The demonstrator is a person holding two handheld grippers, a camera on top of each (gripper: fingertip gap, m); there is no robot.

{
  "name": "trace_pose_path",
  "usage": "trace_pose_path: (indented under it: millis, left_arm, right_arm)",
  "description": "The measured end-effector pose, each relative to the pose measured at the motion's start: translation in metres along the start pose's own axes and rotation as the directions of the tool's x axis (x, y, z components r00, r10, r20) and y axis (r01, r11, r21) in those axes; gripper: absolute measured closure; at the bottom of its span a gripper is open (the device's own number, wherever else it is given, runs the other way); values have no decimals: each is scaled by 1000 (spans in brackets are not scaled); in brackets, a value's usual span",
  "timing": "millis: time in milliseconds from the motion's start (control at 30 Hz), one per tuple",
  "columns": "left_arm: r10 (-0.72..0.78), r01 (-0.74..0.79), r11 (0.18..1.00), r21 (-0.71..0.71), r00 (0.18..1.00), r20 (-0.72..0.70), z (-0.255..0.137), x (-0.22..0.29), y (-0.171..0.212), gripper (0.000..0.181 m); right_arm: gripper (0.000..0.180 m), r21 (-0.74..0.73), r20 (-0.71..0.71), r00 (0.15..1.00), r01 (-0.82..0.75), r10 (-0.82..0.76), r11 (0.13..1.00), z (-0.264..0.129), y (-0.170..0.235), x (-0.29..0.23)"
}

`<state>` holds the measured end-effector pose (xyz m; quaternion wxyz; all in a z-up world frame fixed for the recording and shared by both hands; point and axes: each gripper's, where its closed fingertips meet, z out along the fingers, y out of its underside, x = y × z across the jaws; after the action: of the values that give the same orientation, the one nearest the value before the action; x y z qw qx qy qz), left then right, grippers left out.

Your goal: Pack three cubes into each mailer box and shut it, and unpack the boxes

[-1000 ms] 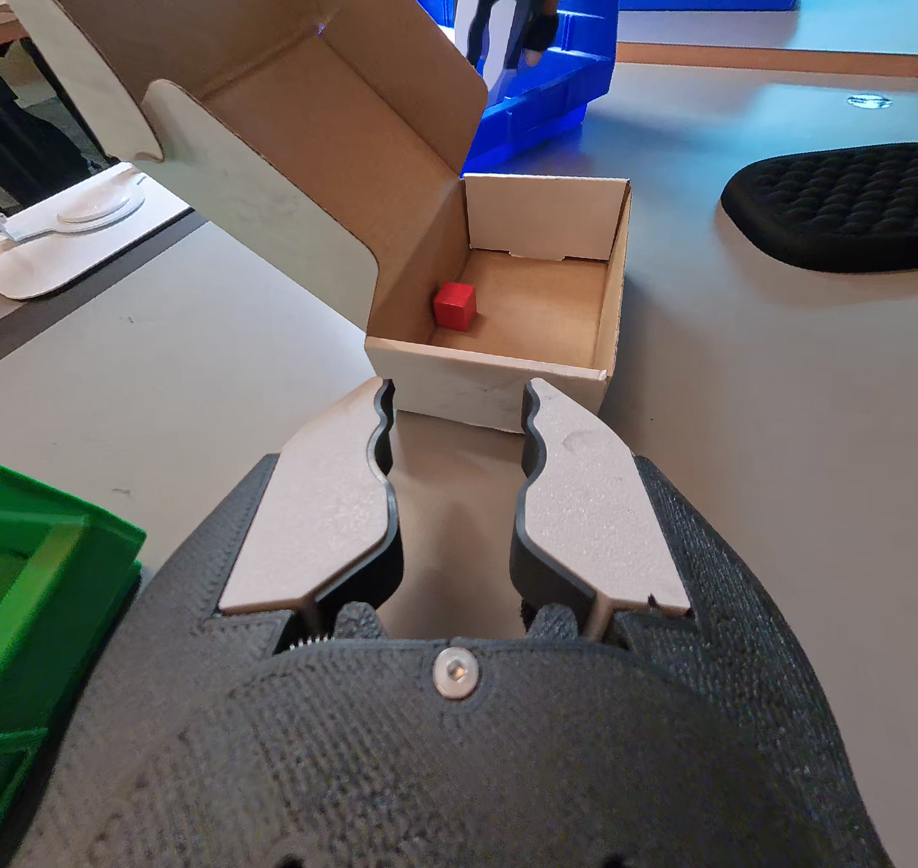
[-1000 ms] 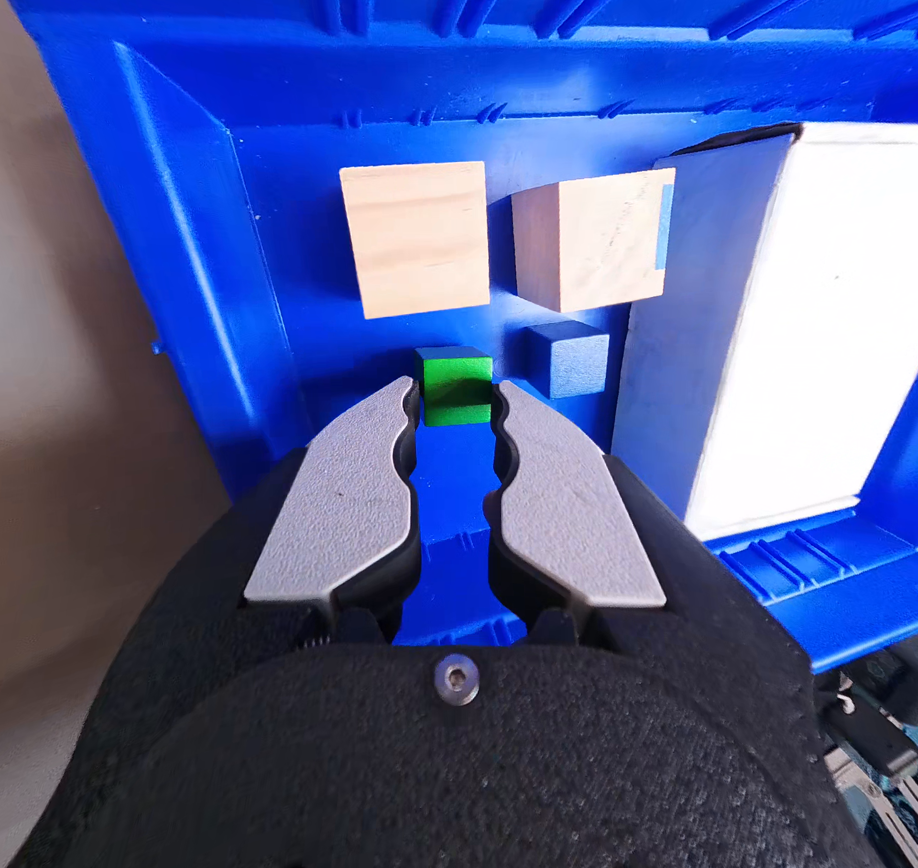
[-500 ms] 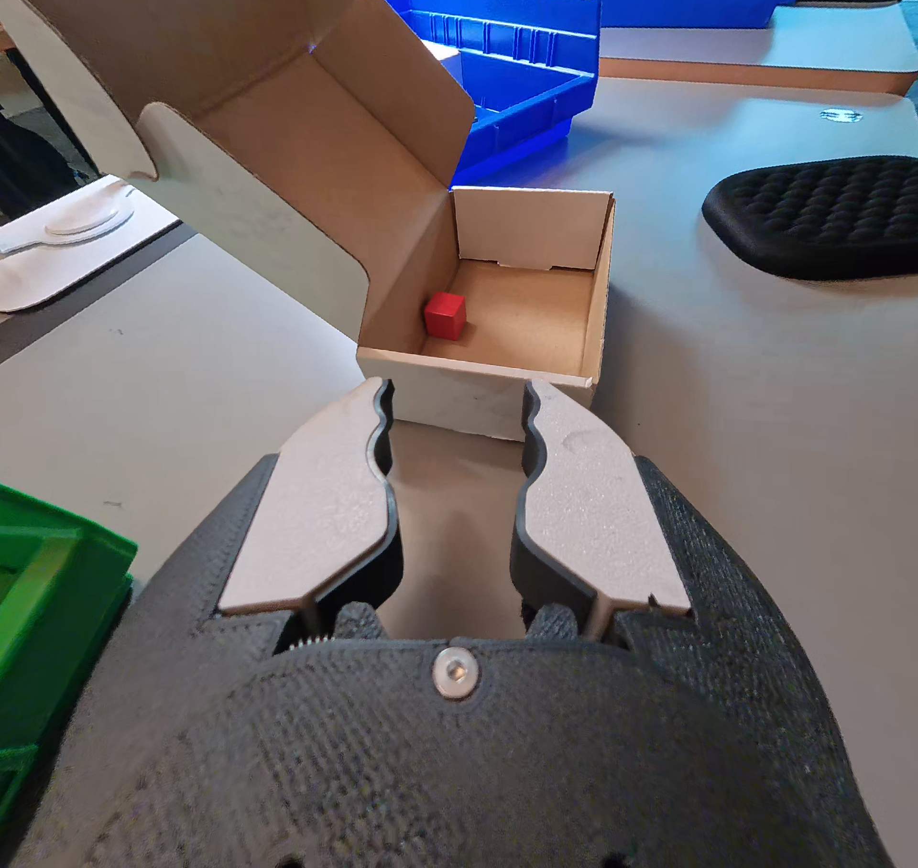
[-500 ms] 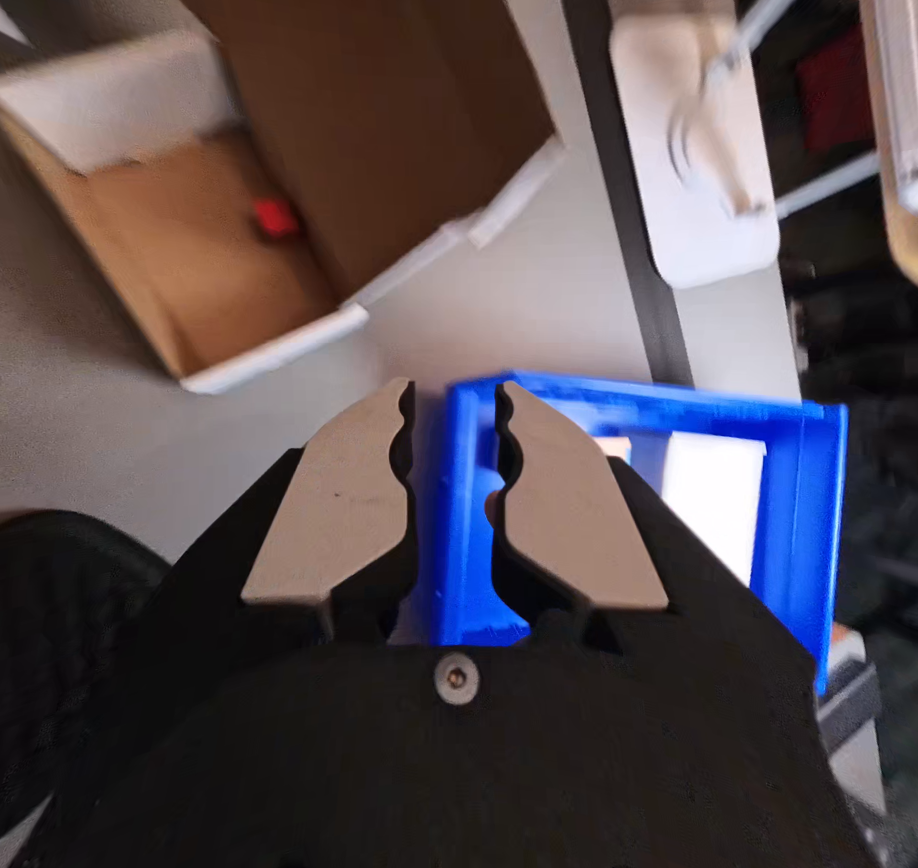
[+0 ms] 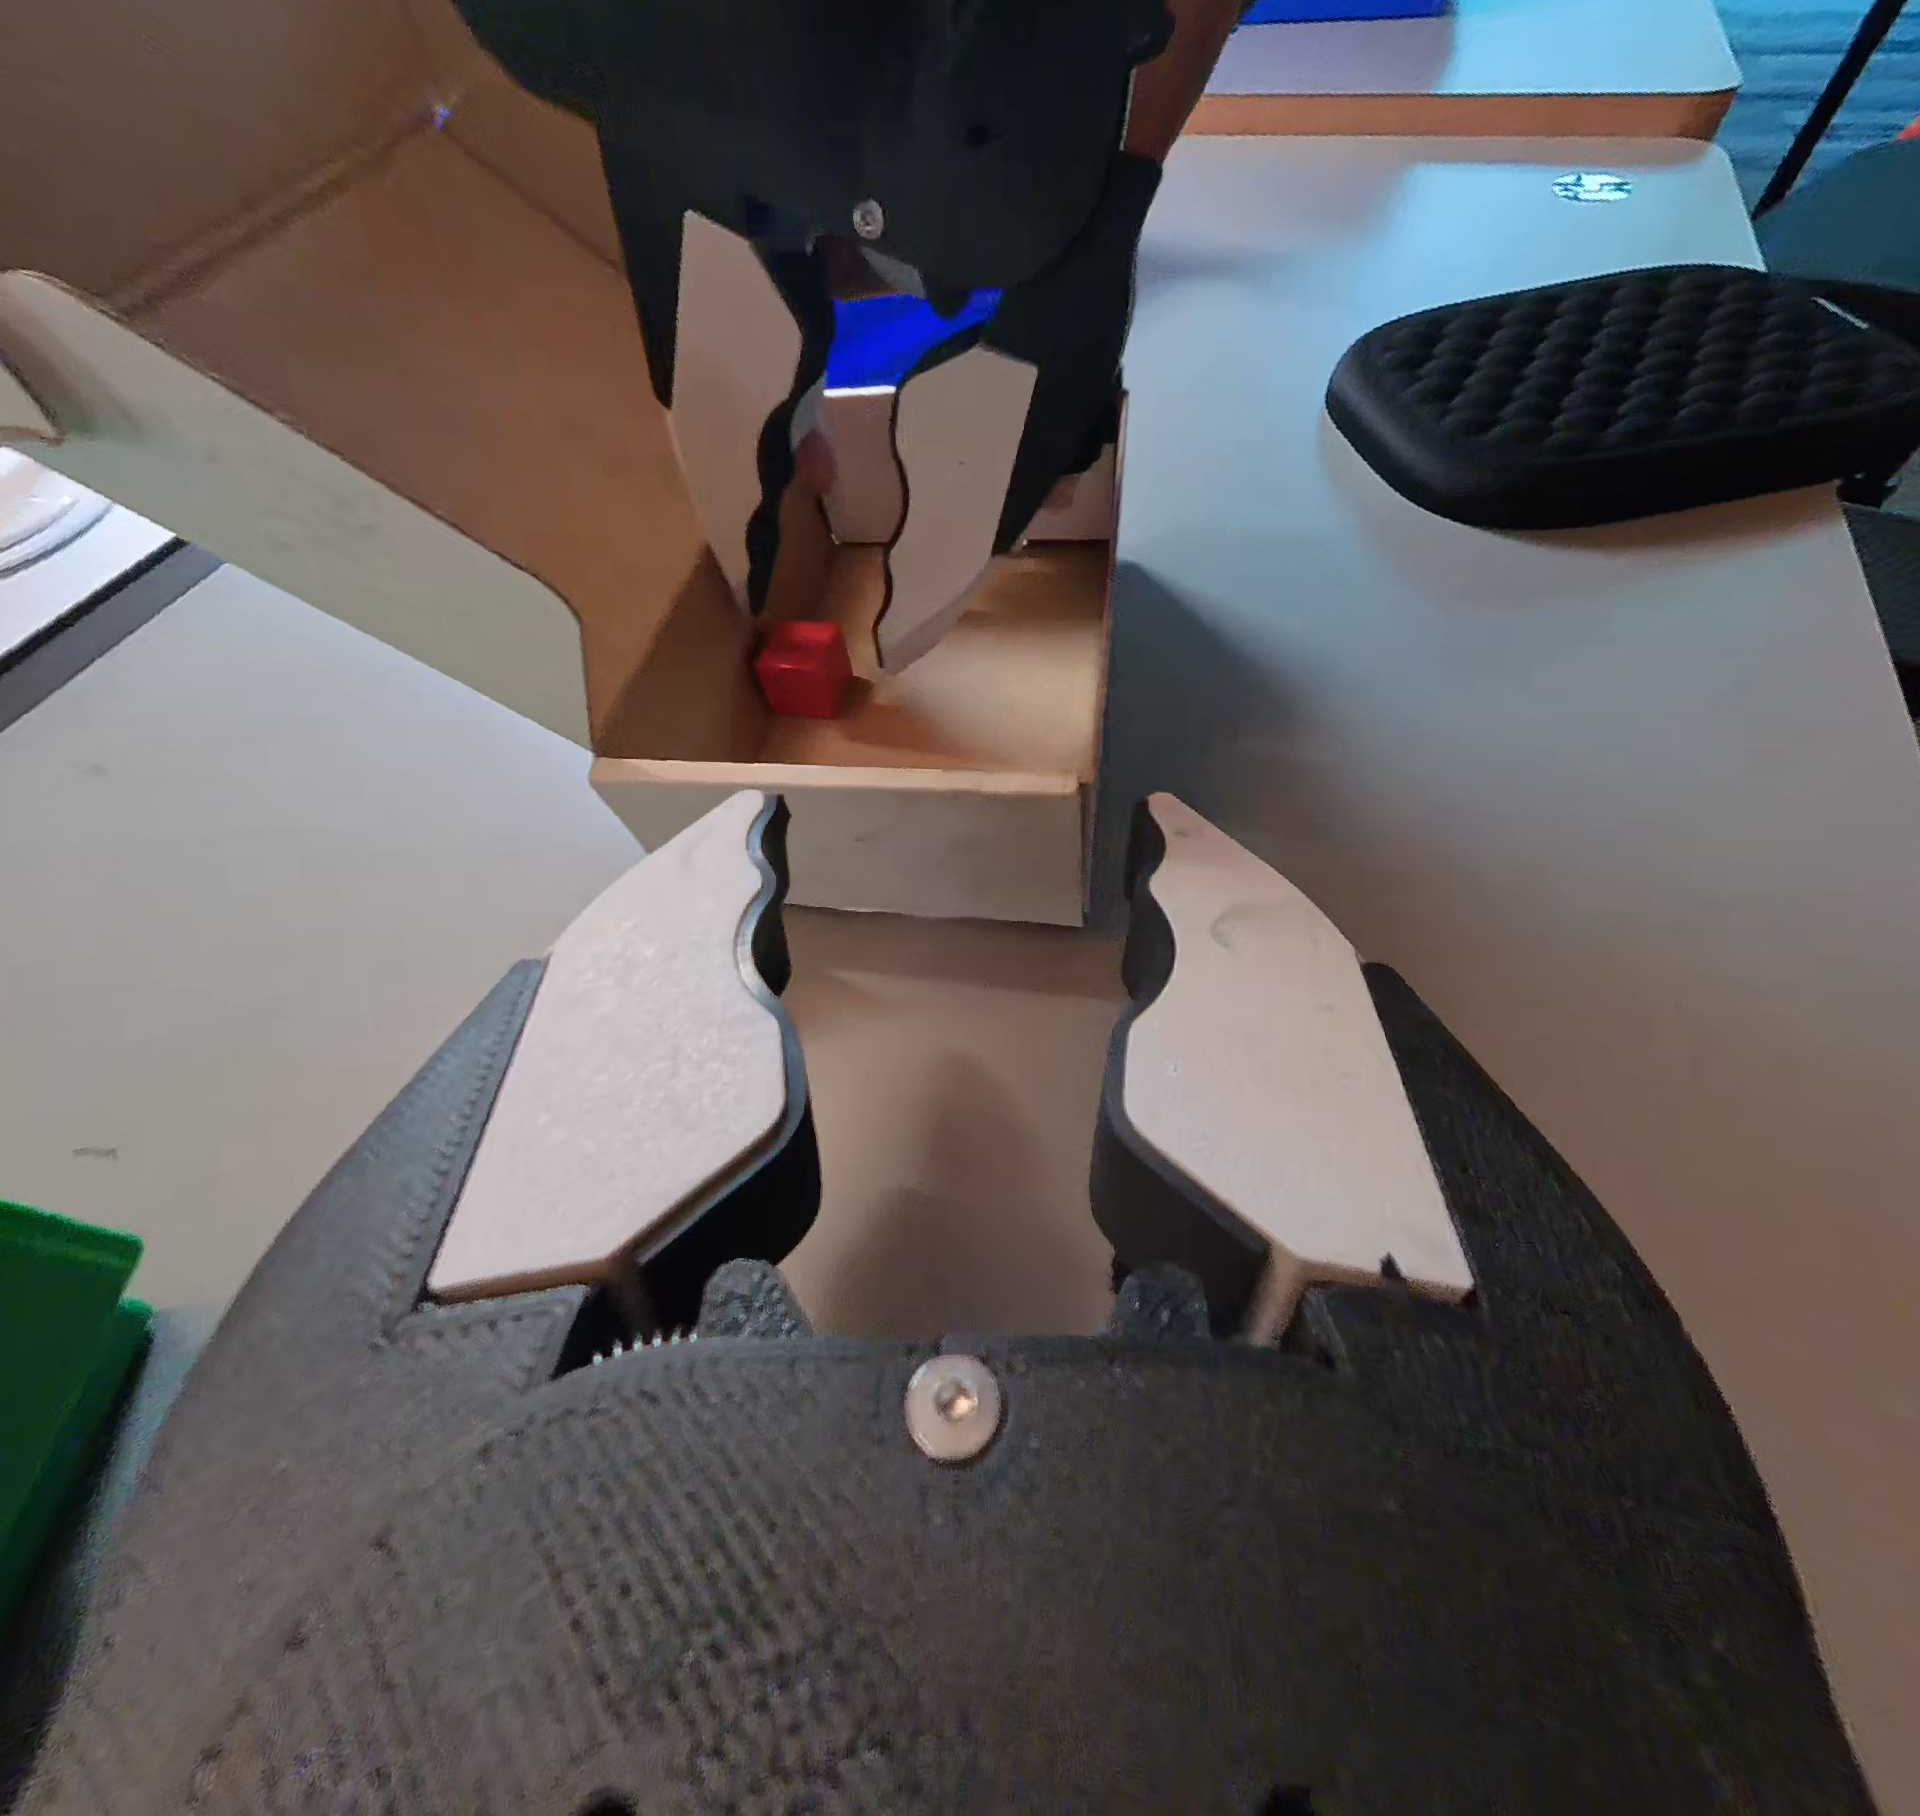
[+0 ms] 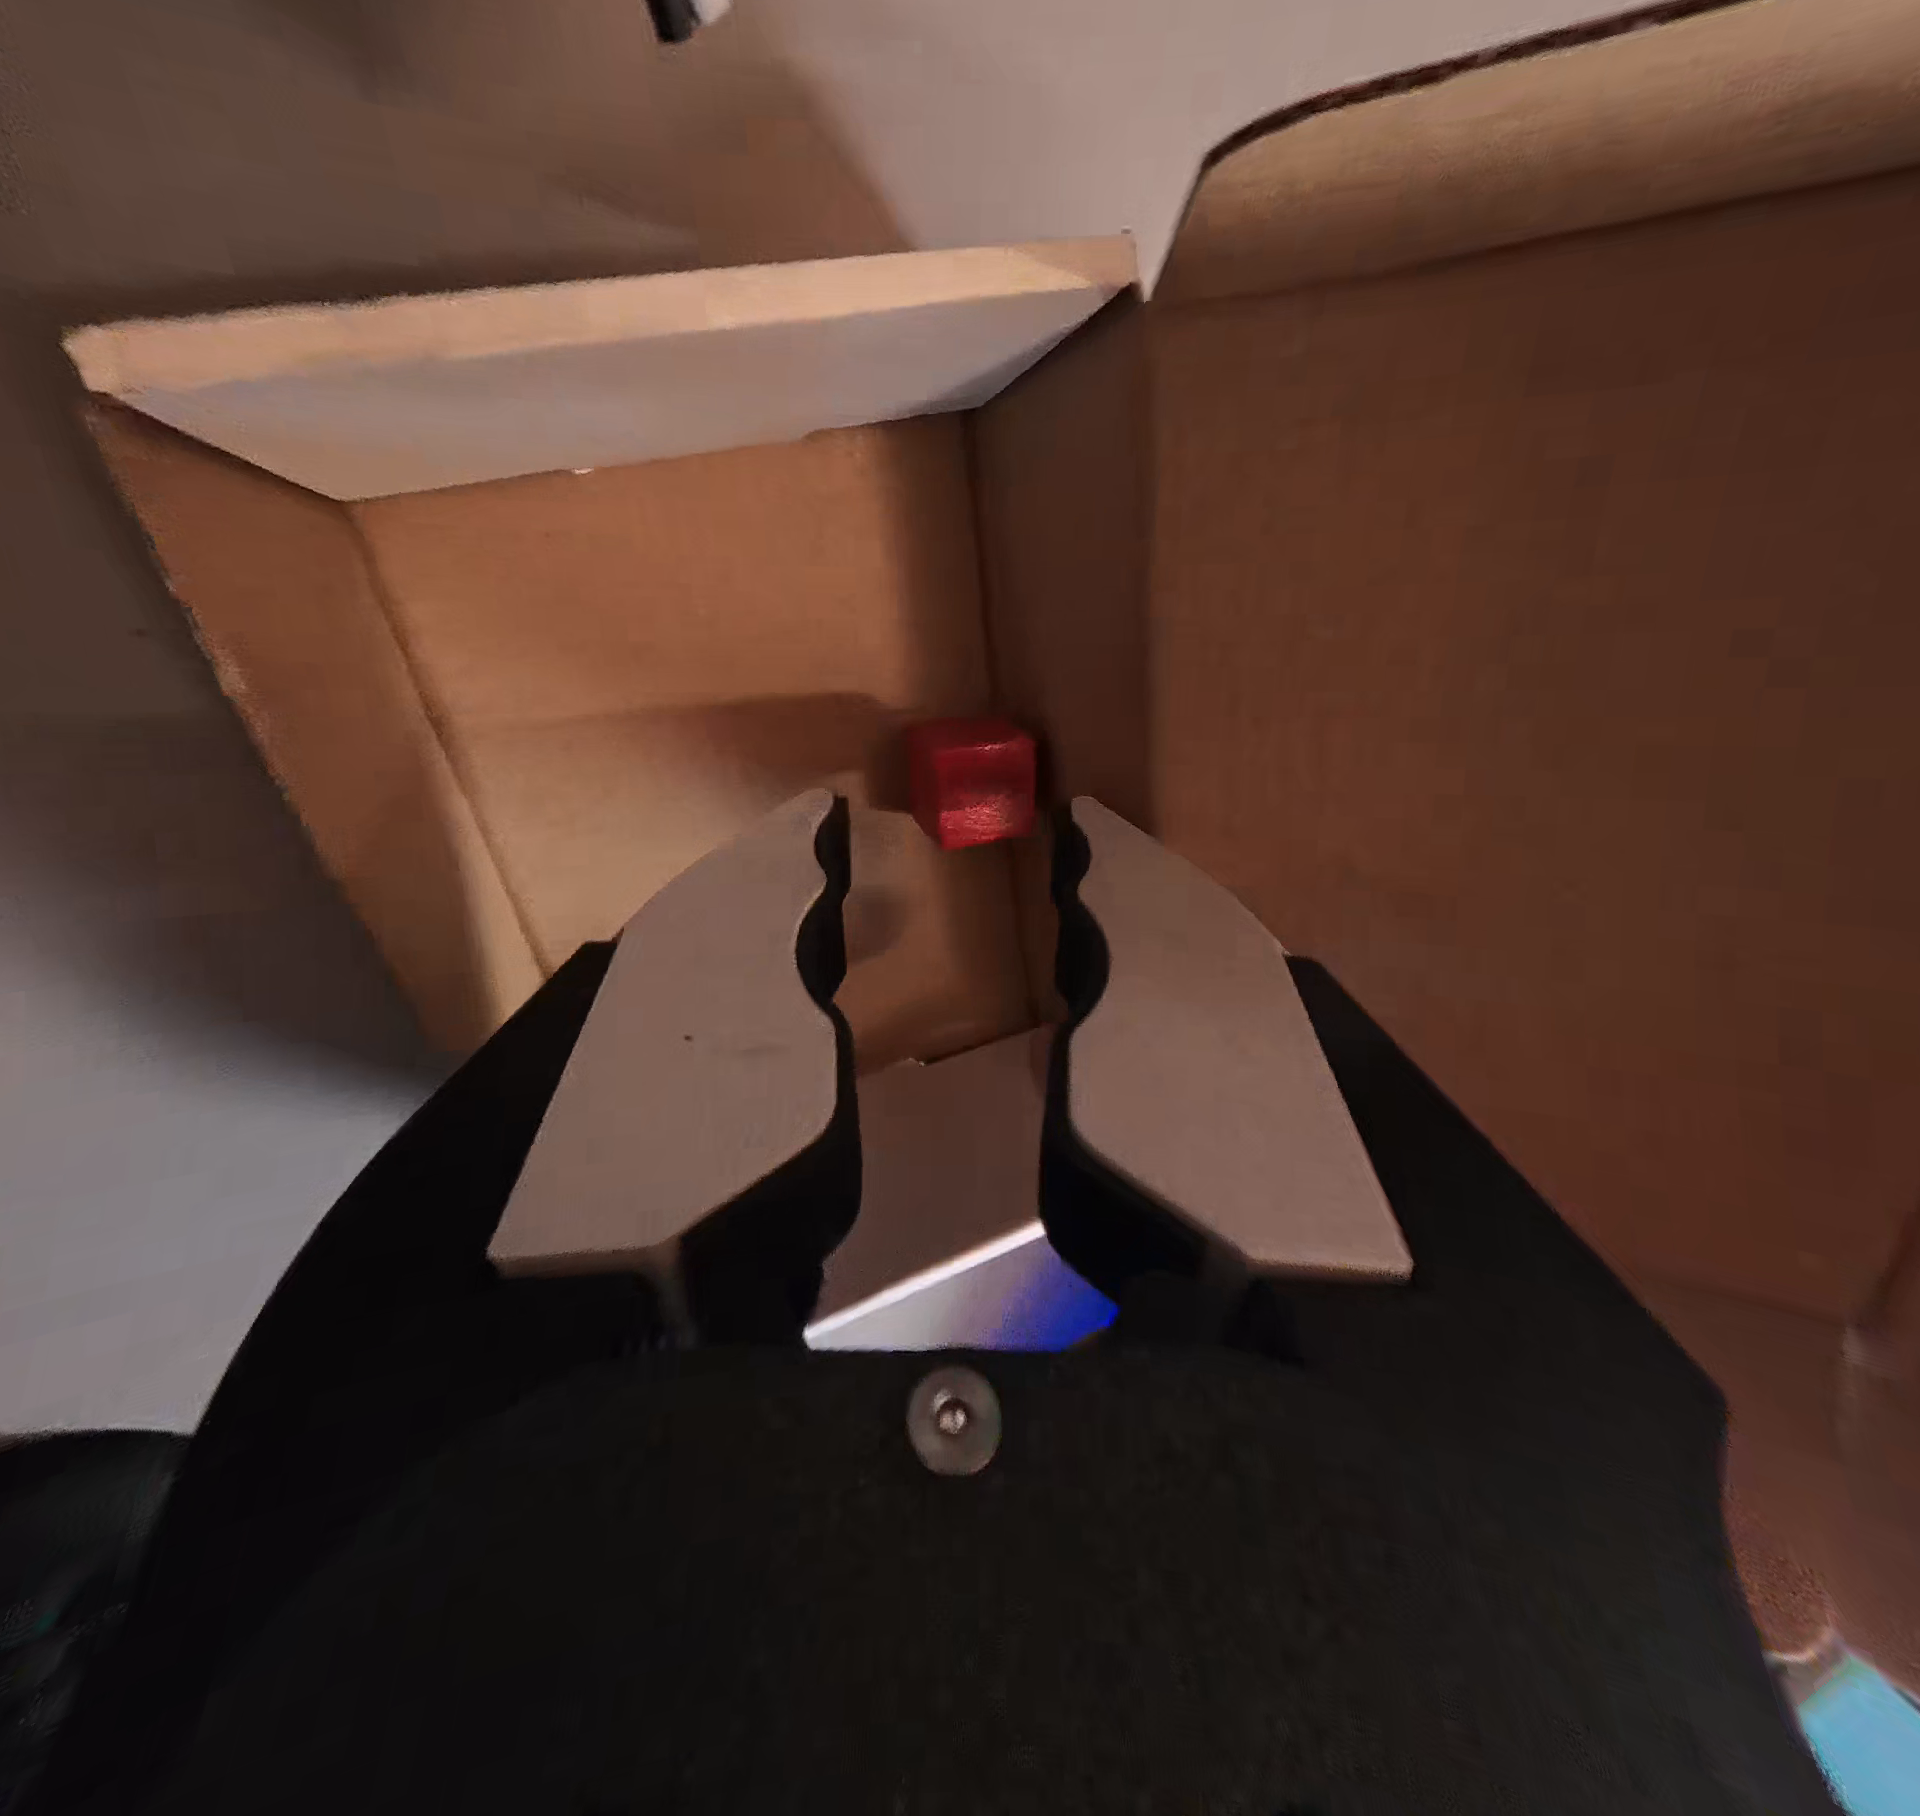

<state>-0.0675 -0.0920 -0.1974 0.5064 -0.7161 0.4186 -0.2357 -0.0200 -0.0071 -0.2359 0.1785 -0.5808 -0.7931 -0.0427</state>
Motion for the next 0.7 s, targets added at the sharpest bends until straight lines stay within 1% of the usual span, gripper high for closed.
trace_pose_path:
  millis: [133,200,267,333,367,400,500,533,567,600,633,700]
  left_arm:
    - [5,-6,1000,-13,1000,-27,2,5,1,117]
    - [6,-6,1000,-15,1000,-26,2,5,1,117]
    - [4,-4,1000,-12,1000,-24,1,5,1,117]
    - [1,-1,1000,-10,1000,-20,1,3,1,117]
    - [0,0,1000,-10,1000,-20,1,3,0,117]
    - [0,0,1000,-10,1000,-20,1,3,1,117]
    - [6,-7,1000,-17,1000,-14,1,3,2,118]
    - [9,-9,1000,-18,1000,-11,1,2,2,118]
    - [9,-9,1000,-17,1000,-8,1,2,2,118]
    - [6,-7,1000,-16,1000,-6,1,1,2,118]
    - [3,-3,1000,-14,1000,-5,1,1,1,118]
    - [-1,1,1000,-13,1000,-4,0,0,2,118]
  right_arm:
    - [144,16,-12,1000,1,-1,1000,7,-4,-4]
    - [151,21,-6,1000,15,-15,1000,7,-5,-8]
    - [158,29,31,999,33,-34,999,2,-7,-15]
    - [157,41,37,999,28,-29,999,-3,-10,-15]
    - [153,37,36,999,26,-27,999,-3,-9,-13]
    - [148,27,44,999,23,-24,999,-2,-7,-12]
    - [142,21,89,995,45,-47,999,8,-2,-15]
    - [145,18,88,994,57,-58,998,11,0,-15]
    - [153,9,92,994,63,-63,998,13,3,-15]
    - [154,18,99,993,62,-63,998,11,3,-16]
    - [158,40,106,993,52,-56,998,6,1,-17]
    - [158,99,116,993,25,-36,995,-14,-4,-18]
